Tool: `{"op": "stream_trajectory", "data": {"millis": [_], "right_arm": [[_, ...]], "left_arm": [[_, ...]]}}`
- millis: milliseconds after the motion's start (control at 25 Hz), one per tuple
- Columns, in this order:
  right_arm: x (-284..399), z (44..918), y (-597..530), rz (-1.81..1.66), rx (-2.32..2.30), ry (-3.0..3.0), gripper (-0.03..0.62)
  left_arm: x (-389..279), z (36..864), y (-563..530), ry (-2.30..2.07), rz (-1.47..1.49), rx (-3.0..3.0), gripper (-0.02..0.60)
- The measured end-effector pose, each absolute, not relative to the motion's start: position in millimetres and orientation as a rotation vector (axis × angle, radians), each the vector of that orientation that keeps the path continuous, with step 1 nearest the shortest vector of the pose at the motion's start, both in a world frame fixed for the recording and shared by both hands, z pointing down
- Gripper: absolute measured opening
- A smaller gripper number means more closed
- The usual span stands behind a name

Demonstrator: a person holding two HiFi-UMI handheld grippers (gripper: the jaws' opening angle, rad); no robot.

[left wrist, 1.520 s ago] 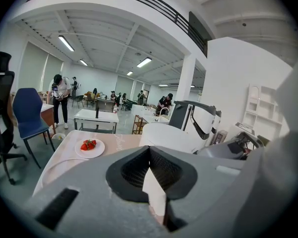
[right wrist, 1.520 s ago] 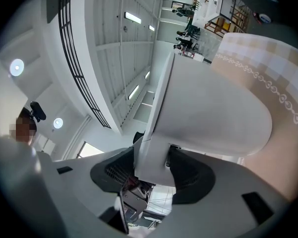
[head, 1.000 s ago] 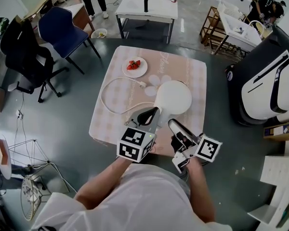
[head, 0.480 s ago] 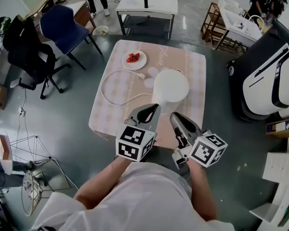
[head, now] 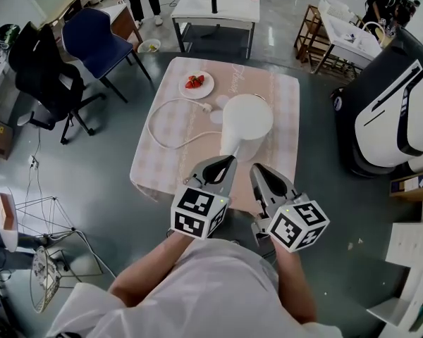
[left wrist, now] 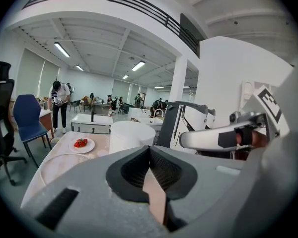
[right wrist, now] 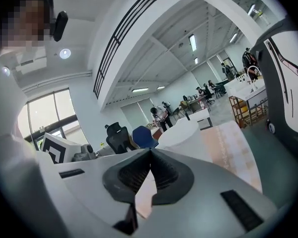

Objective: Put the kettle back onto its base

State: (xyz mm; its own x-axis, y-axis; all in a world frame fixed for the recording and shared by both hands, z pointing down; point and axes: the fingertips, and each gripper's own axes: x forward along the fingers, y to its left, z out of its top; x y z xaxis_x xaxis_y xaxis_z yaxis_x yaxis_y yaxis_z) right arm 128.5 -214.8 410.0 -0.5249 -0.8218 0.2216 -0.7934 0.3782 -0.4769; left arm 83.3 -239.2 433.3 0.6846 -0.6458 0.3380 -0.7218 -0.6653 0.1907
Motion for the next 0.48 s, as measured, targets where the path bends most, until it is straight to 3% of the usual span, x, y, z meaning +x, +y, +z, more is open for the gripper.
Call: {"op": "stream_trajectory", "data": {"millis": [480], "right_arm": [[128,406,-193,-0.744,-1.577,2.611,0.005]], "left_arm": [[85,429,-216,-1.081,0.337,2.591,0.006]]}}
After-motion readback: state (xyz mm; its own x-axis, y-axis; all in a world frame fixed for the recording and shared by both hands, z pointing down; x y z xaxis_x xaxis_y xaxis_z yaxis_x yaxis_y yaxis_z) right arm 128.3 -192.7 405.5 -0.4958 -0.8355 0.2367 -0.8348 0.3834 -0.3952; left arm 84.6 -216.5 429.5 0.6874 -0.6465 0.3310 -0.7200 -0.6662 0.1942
